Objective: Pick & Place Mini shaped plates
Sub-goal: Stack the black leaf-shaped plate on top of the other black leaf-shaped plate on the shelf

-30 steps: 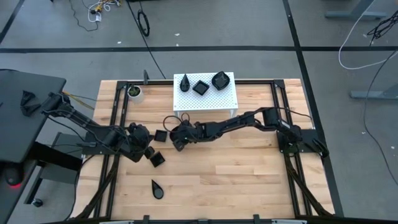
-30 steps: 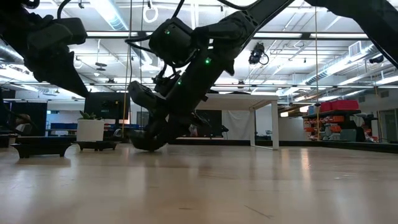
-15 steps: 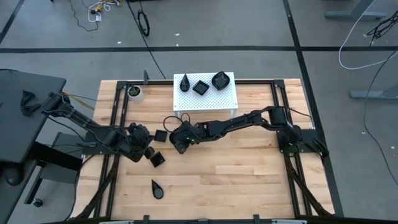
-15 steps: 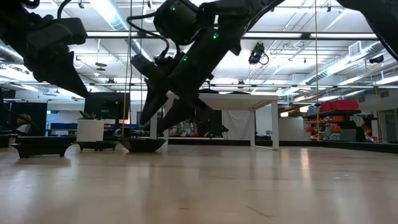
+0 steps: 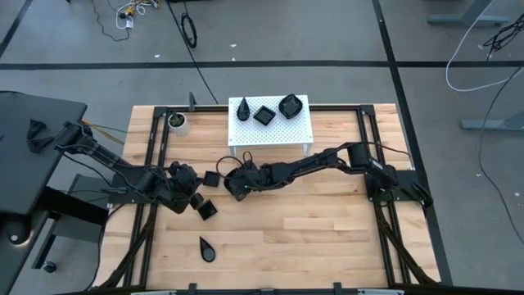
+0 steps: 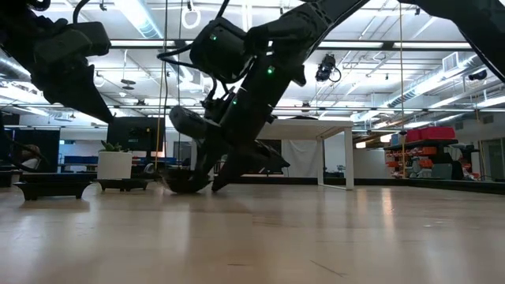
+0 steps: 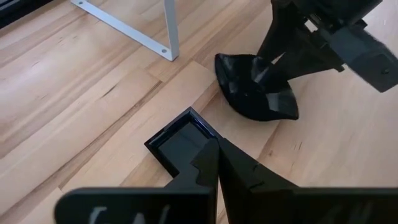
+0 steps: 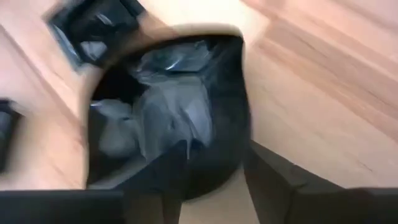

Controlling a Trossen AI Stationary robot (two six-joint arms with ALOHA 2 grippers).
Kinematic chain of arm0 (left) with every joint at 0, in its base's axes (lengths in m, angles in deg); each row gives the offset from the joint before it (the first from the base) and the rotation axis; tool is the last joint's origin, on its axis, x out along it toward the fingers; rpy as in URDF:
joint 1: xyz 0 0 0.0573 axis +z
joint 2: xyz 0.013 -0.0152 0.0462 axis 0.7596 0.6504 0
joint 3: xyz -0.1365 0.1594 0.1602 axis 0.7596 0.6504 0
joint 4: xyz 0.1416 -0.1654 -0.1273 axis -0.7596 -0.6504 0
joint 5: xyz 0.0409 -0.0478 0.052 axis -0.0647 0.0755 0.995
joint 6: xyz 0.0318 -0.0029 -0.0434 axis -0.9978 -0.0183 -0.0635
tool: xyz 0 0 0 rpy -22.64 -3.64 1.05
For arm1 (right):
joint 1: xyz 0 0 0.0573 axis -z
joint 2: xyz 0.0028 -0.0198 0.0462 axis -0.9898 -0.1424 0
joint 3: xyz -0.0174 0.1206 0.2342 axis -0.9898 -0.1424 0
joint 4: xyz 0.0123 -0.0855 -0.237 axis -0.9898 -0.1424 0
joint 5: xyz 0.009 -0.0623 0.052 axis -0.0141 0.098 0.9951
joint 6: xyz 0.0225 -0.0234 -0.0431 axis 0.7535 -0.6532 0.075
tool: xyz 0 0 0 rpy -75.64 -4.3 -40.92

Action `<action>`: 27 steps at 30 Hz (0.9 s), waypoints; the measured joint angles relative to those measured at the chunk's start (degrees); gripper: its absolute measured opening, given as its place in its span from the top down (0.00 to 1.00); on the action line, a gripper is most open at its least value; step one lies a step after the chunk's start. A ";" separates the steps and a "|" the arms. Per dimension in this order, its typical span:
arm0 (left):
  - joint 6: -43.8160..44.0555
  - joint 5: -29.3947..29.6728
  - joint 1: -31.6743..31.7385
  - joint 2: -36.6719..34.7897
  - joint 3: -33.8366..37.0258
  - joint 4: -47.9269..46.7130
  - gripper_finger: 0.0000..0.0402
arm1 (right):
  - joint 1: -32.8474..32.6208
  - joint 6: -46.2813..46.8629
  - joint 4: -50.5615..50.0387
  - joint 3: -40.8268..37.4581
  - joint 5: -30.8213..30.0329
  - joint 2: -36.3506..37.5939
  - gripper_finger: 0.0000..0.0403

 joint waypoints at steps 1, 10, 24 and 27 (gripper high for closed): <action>-0.04 -0.05 0.00 0.00 0.00 0.00 0.96 | 0.00 -0.30 1.07 0.00 0.06 -0.10 0.62; -0.01 -0.16 -0.02 0.00 0.00 0.04 0.96 | -0.27 -5.08 2.14 -0.02 -0.22 0.09 0.91; -0.08 0.79 -0.02 0.00 0.00 0.17 0.96 | -1.35 -16.32 -19.11 -0.60 -17.79 24.77 0.99; -0.04 1.42 -0.02 0.00 0.00 0.39 0.96 | 3.46 -14.53 -21.33 -4.96 -26.11 32.50 0.99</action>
